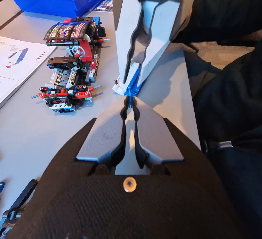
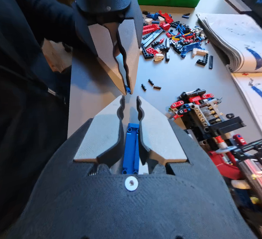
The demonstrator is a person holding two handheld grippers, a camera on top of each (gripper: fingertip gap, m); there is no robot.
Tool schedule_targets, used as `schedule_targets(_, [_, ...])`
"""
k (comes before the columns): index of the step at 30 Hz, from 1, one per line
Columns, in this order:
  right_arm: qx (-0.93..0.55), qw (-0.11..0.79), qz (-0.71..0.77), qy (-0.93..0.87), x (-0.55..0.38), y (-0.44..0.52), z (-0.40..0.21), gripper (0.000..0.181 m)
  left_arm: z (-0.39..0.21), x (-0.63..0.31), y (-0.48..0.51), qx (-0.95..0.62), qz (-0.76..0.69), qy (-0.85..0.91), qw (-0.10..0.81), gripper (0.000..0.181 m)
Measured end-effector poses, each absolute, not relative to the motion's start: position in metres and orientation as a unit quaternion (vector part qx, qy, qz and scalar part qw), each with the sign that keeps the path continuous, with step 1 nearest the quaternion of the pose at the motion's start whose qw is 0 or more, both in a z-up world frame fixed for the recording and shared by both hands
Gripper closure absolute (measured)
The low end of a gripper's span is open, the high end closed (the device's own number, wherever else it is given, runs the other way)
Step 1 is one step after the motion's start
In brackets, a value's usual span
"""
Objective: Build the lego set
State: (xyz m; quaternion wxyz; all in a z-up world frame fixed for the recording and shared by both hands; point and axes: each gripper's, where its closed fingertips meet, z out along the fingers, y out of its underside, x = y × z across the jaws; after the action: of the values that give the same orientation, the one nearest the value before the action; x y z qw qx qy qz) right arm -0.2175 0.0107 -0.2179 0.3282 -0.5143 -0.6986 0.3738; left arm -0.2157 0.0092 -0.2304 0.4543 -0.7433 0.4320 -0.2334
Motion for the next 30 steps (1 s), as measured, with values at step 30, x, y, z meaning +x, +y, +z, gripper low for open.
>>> schedule_targets(30, [-0.456,0.285,0.211,-0.816,-0.218,0.0,-0.261,0.18,-0.271,-0.213,0.002,-0.764,-0.159,0.49,0.387,0.18])
